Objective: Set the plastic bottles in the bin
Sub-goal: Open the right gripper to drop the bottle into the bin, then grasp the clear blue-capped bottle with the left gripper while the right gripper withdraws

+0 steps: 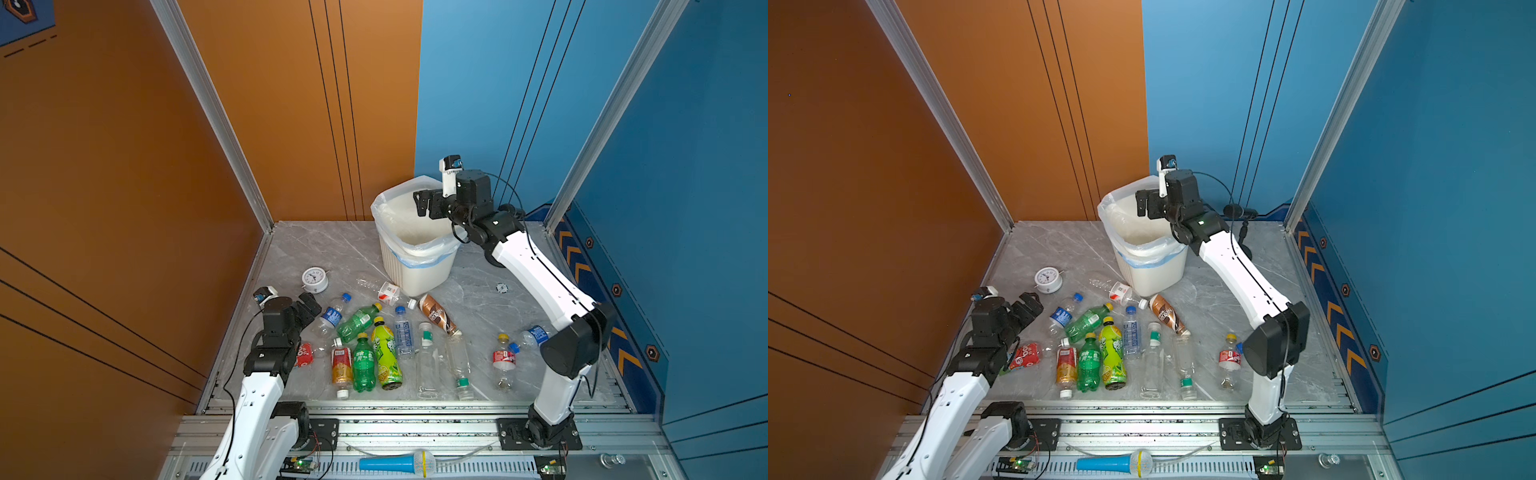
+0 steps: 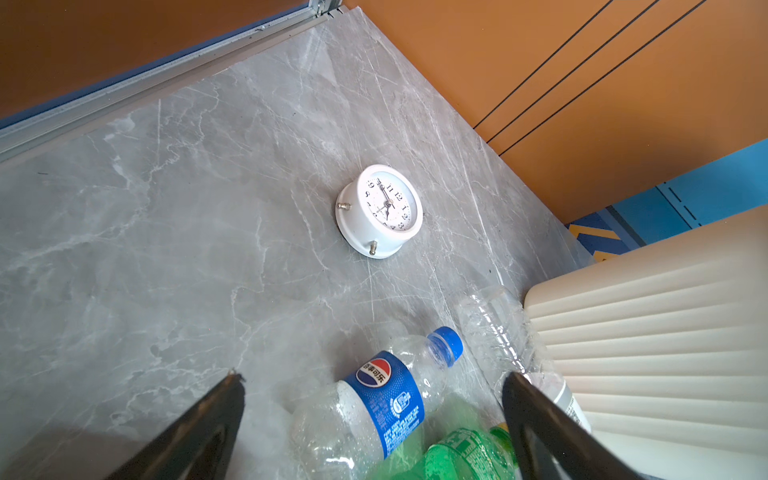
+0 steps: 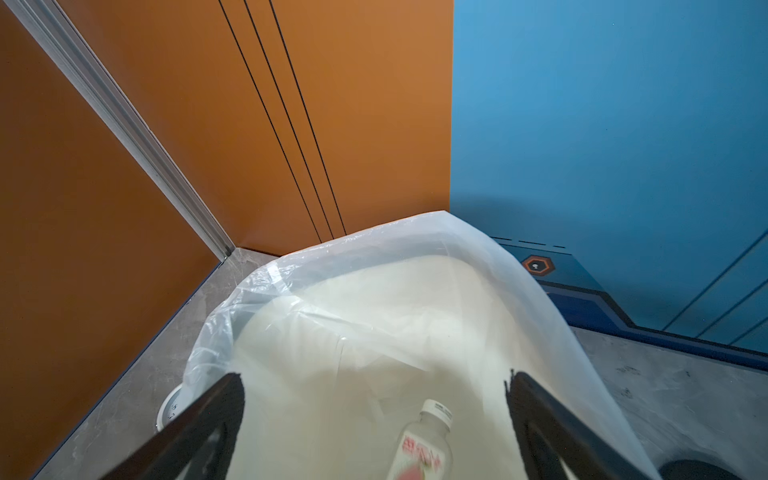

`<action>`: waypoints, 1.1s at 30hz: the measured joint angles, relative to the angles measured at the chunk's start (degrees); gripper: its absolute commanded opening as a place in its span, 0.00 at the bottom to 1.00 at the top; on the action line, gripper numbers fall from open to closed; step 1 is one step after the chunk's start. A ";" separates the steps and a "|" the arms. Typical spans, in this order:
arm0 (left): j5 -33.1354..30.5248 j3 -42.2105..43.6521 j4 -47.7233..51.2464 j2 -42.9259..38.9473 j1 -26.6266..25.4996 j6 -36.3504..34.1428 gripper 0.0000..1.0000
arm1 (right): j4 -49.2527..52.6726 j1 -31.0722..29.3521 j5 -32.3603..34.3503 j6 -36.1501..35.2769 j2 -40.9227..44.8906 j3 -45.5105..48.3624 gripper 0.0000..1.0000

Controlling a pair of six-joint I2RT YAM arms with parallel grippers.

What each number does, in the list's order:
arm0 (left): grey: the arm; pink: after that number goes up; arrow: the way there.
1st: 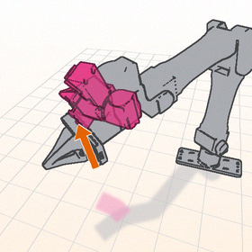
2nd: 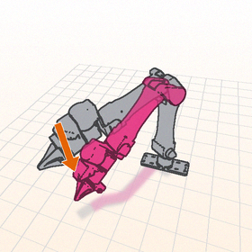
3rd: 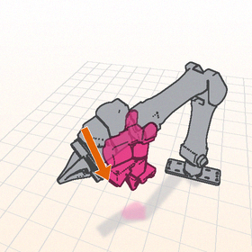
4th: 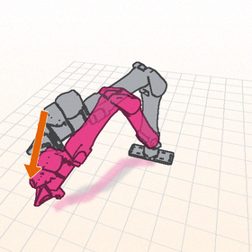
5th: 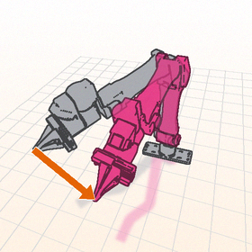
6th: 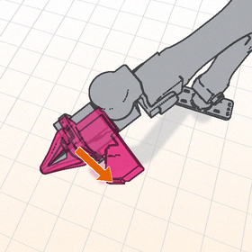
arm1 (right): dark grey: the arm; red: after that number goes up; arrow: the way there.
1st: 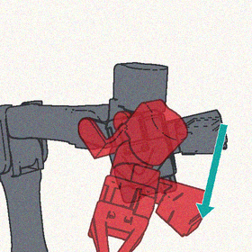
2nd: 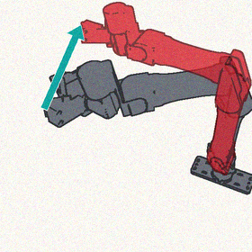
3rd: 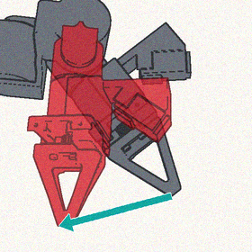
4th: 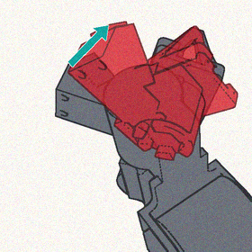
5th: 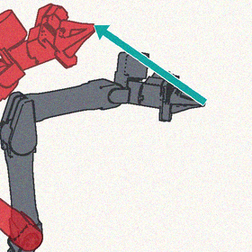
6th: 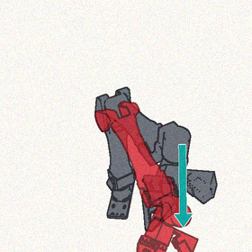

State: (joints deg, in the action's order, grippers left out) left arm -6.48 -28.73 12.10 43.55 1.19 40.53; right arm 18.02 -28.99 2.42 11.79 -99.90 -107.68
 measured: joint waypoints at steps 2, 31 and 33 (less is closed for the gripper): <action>0.57 -0.20 -0.13 0.90 0.00 -0.15 0.99 | -4.02 0.00 0.68 0.04 8.90 9.94 1.00; -5.03 -20.00 16.48 32.35 -15.85 -16.22 0.95 | -17.22 7.91 -1.40 10.19 36.02 55.36 1.00; -6.58 -20.15 17.14 33.88 -15.85 -16.79 0.96 | -17.22 8.07 -1.44 10.19 36.02 55.36 1.00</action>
State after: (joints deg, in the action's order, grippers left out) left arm -13.06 -48.88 29.23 77.43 -14.66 23.75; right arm 0.80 -20.93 0.97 21.98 -63.88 -52.31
